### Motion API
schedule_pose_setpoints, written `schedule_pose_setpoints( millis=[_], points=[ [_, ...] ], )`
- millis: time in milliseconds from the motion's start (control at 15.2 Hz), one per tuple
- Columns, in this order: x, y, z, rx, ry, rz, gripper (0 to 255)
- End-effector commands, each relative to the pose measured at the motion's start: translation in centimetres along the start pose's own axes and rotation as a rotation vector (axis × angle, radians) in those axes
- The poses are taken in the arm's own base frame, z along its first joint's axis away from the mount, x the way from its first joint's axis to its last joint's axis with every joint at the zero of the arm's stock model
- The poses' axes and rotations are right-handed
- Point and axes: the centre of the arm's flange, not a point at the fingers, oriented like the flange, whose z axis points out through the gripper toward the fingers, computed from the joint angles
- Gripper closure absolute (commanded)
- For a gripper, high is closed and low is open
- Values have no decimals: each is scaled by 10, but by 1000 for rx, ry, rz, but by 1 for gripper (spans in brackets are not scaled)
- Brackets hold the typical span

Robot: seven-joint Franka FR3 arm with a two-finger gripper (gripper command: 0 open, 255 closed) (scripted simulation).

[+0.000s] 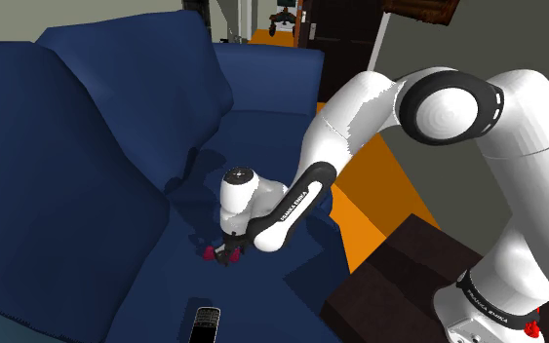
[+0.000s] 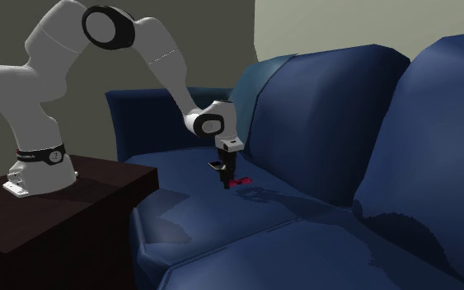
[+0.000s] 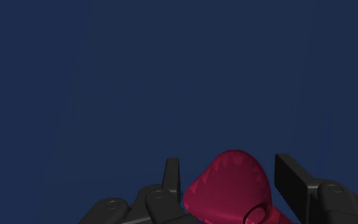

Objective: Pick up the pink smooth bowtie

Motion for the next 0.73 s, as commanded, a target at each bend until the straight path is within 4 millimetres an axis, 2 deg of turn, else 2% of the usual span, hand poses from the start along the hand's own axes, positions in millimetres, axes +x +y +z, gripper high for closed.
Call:
schedule_pose_setpoints(
  millis=[0, 264, 660],
  points=[
    [0, 1, 1, -1, -1, 1, 255],
    [0, 1, 1, -1, -1, 1, 255],
    [1, -1, -31, -1, -1, 1, 255]
  ],
)
